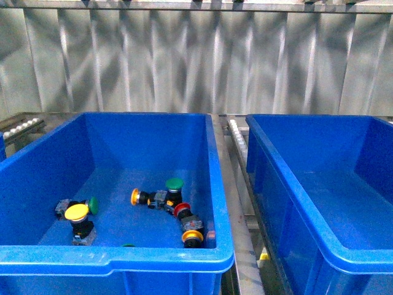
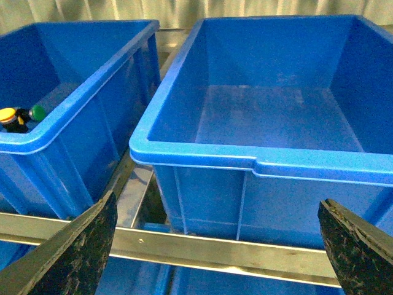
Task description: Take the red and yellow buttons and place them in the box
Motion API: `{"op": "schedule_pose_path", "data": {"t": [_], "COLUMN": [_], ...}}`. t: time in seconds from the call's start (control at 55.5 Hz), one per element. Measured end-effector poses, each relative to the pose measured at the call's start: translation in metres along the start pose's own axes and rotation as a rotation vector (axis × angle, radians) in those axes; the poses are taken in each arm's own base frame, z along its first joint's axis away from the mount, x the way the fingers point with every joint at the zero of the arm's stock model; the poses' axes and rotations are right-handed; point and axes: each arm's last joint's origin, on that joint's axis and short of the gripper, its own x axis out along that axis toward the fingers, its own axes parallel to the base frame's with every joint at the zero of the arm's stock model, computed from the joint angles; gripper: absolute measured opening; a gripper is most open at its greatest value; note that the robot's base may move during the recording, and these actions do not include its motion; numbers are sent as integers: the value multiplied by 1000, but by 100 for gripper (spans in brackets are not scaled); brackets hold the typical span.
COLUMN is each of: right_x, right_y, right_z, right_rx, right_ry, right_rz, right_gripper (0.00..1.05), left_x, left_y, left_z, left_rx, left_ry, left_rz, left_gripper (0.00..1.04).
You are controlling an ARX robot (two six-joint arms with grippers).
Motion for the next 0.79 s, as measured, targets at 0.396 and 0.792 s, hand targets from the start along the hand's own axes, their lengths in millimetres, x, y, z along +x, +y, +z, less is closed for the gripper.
{"op": "schedule_pose_path", "data": {"t": [0.396,0.792], "right_x": [0,0], "right_y": [0,0], "right_z": [0,0], "right_rx": [0,0], "right_ry": [0,0], "right_rz": [0,0], "right_gripper": [98,98], "left_x": [20,144], "left_y": [-9,-30], "left_z": [34,153], "left_rx": [-94,20], "left_ry": [182,268], "left_rz": [-3,77], "left_gripper": [97,97]}}
